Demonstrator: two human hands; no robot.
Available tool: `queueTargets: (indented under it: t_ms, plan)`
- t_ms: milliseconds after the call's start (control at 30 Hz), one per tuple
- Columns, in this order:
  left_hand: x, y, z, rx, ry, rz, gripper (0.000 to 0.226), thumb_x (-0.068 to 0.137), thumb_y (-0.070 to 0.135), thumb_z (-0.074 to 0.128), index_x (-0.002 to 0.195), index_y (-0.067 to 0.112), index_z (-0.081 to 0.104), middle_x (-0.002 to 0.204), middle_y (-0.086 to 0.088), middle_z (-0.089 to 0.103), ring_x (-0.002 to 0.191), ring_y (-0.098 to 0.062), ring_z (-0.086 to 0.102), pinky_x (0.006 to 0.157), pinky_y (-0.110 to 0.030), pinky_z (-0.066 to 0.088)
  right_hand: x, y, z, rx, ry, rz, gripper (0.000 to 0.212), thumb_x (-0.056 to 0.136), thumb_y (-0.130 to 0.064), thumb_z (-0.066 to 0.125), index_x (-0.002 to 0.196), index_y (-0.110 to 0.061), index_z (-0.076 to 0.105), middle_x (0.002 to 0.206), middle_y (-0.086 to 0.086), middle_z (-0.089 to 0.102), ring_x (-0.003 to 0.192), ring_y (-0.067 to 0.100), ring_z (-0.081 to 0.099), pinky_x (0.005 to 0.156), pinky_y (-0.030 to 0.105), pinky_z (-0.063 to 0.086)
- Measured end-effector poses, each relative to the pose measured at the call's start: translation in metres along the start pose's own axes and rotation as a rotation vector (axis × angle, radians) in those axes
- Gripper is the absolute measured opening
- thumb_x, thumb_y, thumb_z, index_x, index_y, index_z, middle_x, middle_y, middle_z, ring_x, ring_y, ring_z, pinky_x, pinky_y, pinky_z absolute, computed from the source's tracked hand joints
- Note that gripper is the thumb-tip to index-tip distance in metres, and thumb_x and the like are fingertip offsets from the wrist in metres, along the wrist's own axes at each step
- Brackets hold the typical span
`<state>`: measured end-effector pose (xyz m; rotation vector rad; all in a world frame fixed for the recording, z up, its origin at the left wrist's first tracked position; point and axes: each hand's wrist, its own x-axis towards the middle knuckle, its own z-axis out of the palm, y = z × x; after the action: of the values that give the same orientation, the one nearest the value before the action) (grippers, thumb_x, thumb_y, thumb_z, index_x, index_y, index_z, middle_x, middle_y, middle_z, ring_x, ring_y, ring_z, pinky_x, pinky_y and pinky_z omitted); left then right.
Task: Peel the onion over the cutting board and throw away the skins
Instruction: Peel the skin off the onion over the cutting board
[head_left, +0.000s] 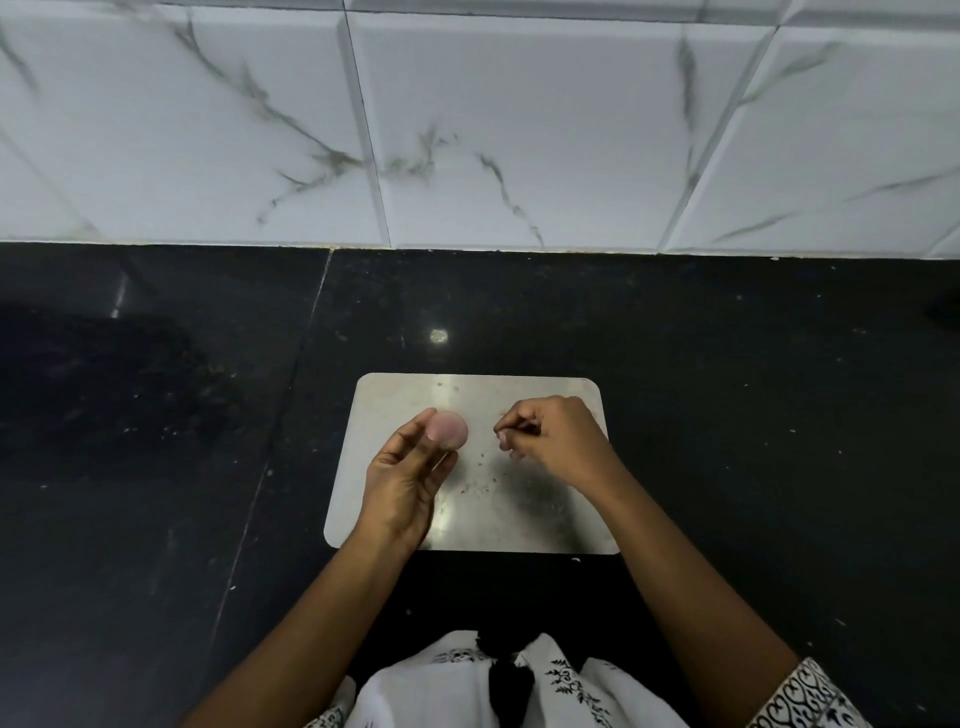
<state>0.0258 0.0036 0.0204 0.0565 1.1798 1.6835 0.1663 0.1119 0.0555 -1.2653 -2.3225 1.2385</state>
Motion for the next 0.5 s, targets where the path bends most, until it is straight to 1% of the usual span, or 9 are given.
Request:
queueTargets:
  t_ms: [33, 100, 133, 200, 267, 333, 367, 433, 500]
  plan:
    - [0.0, 0.0, 0.0, 0.007, -0.002, 0.004, 0.018, 0.086, 0.007, 0.06, 0.101, 0.013, 0.068, 0.104, -0.007, 0.07, 0.088, -0.015, 0.07, 0.077, -0.026, 0.058, 0.0, 0.0, 0.001, -0.016, 0.037, -0.031, 0.009, 0.08, -0.013, 0.07, 0.088, -0.018, 0.071, 0.086, -0.003, 0.071, 0.072, 0.007, 0.066, 0.075, 0.025, 0.056]
    - [-0.001, 0.0, 0.001, 0.026, -0.011, 0.009, 0.019, 0.086, 0.005, 0.06, 0.101, 0.013, 0.068, 0.103, -0.005, 0.071, 0.089, -0.015, 0.07, 0.075, -0.025, 0.058, 0.002, 0.0, 0.004, -0.045, 0.051, -0.078, 0.01, 0.077, -0.011, 0.072, 0.082, -0.018, 0.067, 0.086, -0.004, 0.066, 0.076, 0.007, 0.062, 0.074, 0.023, 0.054]
    - [-0.001, 0.0, 0.002, 0.042, -0.017, 0.011, 0.02, 0.085, 0.005, 0.06, 0.102, 0.013, 0.068, 0.102, -0.004, 0.072, 0.089, -0.015, 0.071, 0.073, -0.024, 0.058, 0.003, 0.001, 0.005, -0.03, 0.039, -0.073, 0.012, 0.077, -0.008, 0.071, 0.081, -0.019, 0.066, 0.087, -0.004, 0.065, 0.077, 0.008, 0.062, 0.074, 0.024, 0.054]
    - [-0.002, -0.001, 0.002, 0.086, -0.03, 0.027, 0.023, 0.08, 0.007, 0.064, 0.102, 0.013, 0.069, 0.099, -0.002, 0.073, 0.091, -0.015, 0.071, 0.071, -0.023, 0.057, 0.004, 0.001, 0.003, 0.083, 0.004, -0.001, 0.018, 0.08, -0.004, 0.066, 0.08, -0.022, 0.067, 0.086, -0.002, 0.068, 0.075, 0.011, 0.065, 0.073, 0.029, 0.057]
    - [-0.002, -0.002, 0.002, 0.141, -0.039, 0.063, 0.031, 0.07, 0.013, 0.069, 0.101, 0.015, 0.069, 0.097, 0.002, 0.074, 0.095, -0.017, 0.069, 0.076, -0.025, 0.057, 0.003, -0.002, 0.001, 0.19, -0.047, 0.056, 0.021, 0.087, -0.004, 0.059, 0.086, -0.023, 0.069, 0.086, 0.0, 0.07, 0.073, 0.01, 0.068, 0.072, 0.029, 0.058]
    - [-0.003, -0.001, 0.003, 0.193, -0.043, 0.094, 0.035, 0.064, 0.016, 0.072, 0.099, 0.018, 0.07, 0.096, 0.005, 0.074, 0.101, -0.018, 0.066, 0.087, -0.03, 0.054, 0.002, -0.004, -0.003, 0.243, -0.077, 0.092, 0.024, 0.093, -0.009, 0.05, 0.104, -0.022, 0.066, 0.093, -0.002, 0.069, 0.079, 0.008, 0.068, 0.073, 0.026, 0.057]
    - [-0.003, 0.0, 0.003, 0.218, -0.043, 0.107, 0.035, 0.064, 0.017, 0.072, 0.099, 0.019, 0.07, 0.097, 0.005, 0.074, 0.102, -0.018, 0.065, 0.09, -0.032, 0.053, 0.001, -0.004, -0.005, 0.248, -0.072, 0.094, 0.027, 0.094, -0.011, 0.049, 0.112, -0.024, 0.063, 0.098, -0.006, 0.067, 0.084, 0.006, 0.067, 0.074, 0.025, 0.056]
    - [-0.004, 0.001, 0.004, 0.264, -0.05, 0.131, 0.031, 0.07, 0.013, 0.072, 0.1, 0.019, 0.07, 0.101, 0.003, 0.073, 0.102, -0.017, 0.066, 0.093, -0.034, 0.052, -0.001, -0.006, -0.008, 0.23, -0.066, 0.046, 0.033, 0.091, -0.013, 0.056, 0.118, -0.032, 0.058, 0.108, -0.014, 0.062, 0.092, 0.003, 0.063, 0.077, 0.021, 0.053]
    - [-0.007, 0.002, 0.006, 0.286, -0.065, 0.168, 0.032, 0.074, 0.008, 0.07, 0.105, 0.016, 0.069, 0.107, -0.004, 0.071, 0.103, -0.019, 0.066, 0.091, -0.032, 0.054, -0.008, -0.012, -0.008, 0.254, -0.132, -0.028, 0.041, 0.084, -0.017, 0.066, 0.117, -0.04, 0.056, 0.113, -0.023, 0.057, 0.094, -0.003, 0.06, 0.071, 0.01, 0.048]
